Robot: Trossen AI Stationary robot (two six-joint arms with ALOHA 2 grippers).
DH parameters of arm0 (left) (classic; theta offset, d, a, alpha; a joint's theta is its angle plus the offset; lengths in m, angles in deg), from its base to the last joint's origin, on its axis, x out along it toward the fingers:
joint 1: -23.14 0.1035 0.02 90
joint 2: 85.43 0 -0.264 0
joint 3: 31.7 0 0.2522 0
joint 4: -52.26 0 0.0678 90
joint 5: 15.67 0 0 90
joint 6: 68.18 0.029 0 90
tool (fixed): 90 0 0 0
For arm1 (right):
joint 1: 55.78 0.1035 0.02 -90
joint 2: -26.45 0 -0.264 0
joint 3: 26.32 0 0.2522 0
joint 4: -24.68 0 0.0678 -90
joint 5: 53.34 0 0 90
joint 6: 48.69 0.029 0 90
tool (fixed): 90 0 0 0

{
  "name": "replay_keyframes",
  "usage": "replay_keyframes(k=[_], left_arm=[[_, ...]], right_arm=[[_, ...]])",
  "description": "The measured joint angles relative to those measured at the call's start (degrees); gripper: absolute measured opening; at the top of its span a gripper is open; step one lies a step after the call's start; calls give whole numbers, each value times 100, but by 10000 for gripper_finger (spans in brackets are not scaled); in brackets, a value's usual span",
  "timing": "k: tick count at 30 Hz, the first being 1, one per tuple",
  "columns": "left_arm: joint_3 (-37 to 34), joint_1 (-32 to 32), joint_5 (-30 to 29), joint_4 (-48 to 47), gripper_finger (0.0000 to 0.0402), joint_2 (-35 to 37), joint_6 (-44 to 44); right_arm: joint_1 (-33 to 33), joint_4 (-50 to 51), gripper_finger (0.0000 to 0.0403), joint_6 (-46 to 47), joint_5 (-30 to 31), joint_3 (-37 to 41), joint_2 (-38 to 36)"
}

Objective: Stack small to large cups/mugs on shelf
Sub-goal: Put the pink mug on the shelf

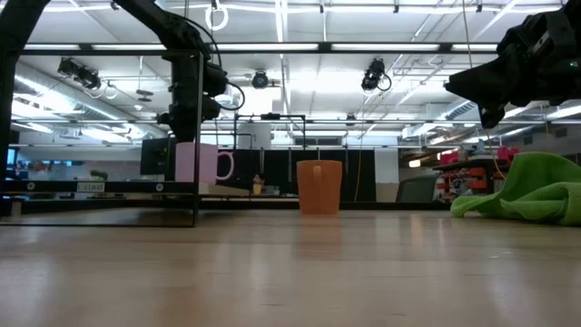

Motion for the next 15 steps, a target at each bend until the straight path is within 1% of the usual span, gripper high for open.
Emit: replay_keyframes(k=[4,7,12,15], left_arm=[[1,-22,-2,-35,84,0,318],[1,-59,-2,-55,86,0,534],[1,-108,-2,-52,71,0,864],[1,-107,2,-52,58,0,916]], right_arm=[[0,0,77,0,0,2,0],[2,0,77,0,0,0,0],[0,0,77,-4,0,0,0],[0,0,77,-7,0,2,0]])
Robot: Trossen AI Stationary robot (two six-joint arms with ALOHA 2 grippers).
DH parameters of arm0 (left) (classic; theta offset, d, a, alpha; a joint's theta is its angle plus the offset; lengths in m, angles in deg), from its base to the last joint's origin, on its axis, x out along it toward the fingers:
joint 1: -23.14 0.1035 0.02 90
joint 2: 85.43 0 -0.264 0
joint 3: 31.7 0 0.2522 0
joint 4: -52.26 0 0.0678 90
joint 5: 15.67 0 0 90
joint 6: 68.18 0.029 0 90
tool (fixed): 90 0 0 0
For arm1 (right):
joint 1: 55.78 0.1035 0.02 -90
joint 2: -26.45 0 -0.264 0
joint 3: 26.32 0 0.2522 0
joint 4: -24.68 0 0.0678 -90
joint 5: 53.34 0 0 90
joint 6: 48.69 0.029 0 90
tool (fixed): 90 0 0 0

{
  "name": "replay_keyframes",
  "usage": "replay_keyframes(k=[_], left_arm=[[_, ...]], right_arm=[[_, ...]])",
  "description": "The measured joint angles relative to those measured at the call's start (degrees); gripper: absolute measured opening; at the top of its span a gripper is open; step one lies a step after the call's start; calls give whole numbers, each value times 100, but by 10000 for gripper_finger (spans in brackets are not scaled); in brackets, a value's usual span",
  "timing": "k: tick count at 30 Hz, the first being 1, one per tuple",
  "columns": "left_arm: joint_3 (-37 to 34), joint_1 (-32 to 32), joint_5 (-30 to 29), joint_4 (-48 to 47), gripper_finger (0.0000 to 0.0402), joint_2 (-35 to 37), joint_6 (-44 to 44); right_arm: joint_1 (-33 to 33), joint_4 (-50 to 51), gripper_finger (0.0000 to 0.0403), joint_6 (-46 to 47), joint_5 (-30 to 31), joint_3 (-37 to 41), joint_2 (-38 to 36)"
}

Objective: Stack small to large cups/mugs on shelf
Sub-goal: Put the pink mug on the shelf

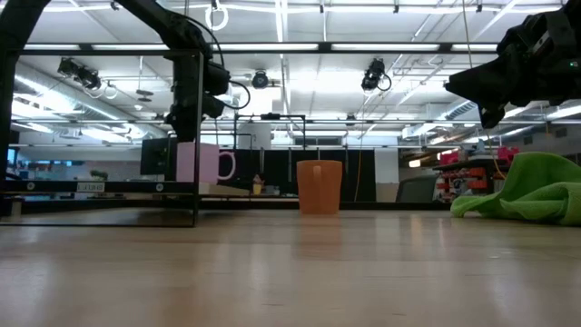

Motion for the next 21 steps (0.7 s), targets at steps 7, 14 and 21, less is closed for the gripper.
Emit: replay_keyframes(k=[7,14,21], left_arm=[[0,3,-2,7,37,0,168],[0,2,-2,8,34,0,297],[0,2,-2,19,49,0,272]], right_arm=[[0,0,77,-7,0,0,2],[0,0,77,-13,0,0,0],[0,0,77,-13,0,-1,1]])
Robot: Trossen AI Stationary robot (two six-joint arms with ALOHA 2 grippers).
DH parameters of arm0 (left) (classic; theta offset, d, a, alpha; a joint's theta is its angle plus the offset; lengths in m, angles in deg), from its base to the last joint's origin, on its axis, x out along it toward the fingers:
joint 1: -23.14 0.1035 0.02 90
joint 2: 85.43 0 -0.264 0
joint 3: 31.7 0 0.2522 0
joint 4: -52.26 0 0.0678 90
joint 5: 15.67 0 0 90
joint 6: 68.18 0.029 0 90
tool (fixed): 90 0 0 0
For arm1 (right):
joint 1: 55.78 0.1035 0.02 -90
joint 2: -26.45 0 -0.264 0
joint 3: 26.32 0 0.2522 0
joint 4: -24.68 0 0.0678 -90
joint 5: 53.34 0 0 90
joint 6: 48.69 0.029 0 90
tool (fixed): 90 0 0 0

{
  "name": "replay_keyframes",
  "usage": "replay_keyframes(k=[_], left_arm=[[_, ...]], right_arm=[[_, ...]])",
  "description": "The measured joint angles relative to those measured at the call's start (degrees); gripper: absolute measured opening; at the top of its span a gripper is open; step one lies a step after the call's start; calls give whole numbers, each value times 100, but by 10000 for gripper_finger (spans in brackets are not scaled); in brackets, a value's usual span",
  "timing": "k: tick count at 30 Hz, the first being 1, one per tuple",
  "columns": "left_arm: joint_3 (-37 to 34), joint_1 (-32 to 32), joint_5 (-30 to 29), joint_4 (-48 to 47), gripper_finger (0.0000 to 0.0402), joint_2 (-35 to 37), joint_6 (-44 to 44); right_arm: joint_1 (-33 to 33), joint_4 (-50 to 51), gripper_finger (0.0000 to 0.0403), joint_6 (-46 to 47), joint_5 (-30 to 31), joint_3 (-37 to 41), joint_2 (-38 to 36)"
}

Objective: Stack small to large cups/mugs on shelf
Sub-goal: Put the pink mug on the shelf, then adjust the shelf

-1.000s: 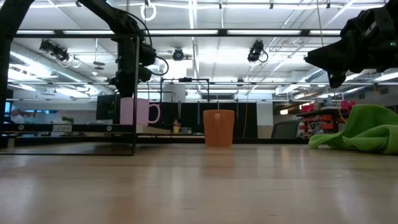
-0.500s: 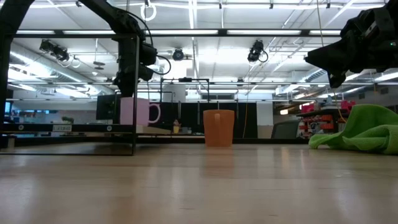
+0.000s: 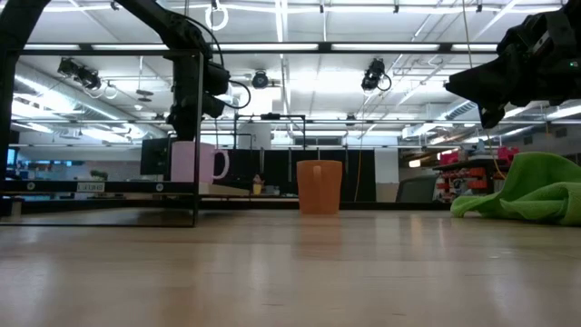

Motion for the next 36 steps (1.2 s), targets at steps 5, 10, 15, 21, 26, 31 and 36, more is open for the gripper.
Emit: replay_keyframes(k=[5,10,15,21,26,31,36], left_arm=[[0,0,0,11,65,0,-127],[0,0,0,9,84,0,-158],[0,1,2,9,103,8,-198],[2,0,99,63,121,288,-295],[2,2,144,65,133,702,-458],[4,2,136,-10,141,1221,-612],[7,8,-229,-281,137,1751,-1162]], right_arm=[[0,0,77,0,0,1,-1],[0,0,77,0,0,0,0],[0,2,77,0,0,-1,1],[1,0,77,0,2,-1,0],[2,2,77,0,2,1,-1],[1,0,77,0,1,0,-1],[0,-2,77,0,0,-1,-1]])
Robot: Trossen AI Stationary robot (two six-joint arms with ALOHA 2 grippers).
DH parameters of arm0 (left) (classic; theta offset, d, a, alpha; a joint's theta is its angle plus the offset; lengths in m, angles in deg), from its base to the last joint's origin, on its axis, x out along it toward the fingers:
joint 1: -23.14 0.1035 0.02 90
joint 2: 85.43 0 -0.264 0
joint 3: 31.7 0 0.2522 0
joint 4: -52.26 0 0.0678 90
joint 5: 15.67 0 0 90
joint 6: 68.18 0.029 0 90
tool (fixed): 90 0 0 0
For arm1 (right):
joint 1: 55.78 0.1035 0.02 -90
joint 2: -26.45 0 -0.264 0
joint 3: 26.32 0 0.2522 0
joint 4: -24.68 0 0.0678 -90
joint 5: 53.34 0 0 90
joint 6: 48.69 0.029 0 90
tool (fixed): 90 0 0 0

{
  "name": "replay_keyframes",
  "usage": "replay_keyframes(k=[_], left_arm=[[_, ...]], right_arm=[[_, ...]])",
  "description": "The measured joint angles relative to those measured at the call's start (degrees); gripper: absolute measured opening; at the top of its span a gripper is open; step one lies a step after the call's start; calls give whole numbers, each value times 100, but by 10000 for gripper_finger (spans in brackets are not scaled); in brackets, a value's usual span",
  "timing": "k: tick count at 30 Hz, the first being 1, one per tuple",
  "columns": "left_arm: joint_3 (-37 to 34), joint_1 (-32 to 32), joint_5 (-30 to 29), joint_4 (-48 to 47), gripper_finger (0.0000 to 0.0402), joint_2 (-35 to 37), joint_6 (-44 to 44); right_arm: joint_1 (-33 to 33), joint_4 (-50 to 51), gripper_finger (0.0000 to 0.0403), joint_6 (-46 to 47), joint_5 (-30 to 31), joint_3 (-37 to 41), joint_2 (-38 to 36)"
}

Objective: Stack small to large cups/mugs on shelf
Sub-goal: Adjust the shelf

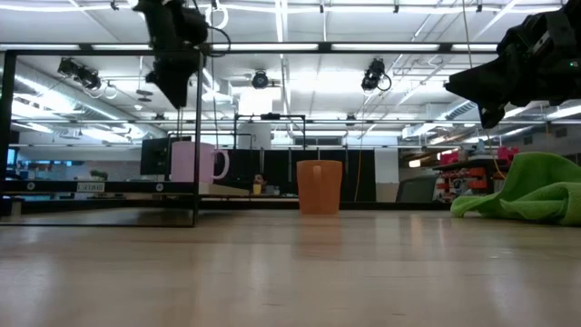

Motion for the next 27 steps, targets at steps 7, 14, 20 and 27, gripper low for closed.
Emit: replay_keyframes(k=[7,14,20,27], left_arm=[[0,-1,-911,-817,116,589,-1133],[-2,1,-1295,-1284,92,832,-1992],[-711,-1,-1302,-1291,66,896,-2126],[-1412,-1,-1202,-679,35,1071,-2148]], right_arm=[[1,0,77,63,0,0,0],[2,2,77,609,-1,0,2],[2,52,77,771,-272,1,0],[2,63,77,798,-323,1,18]])
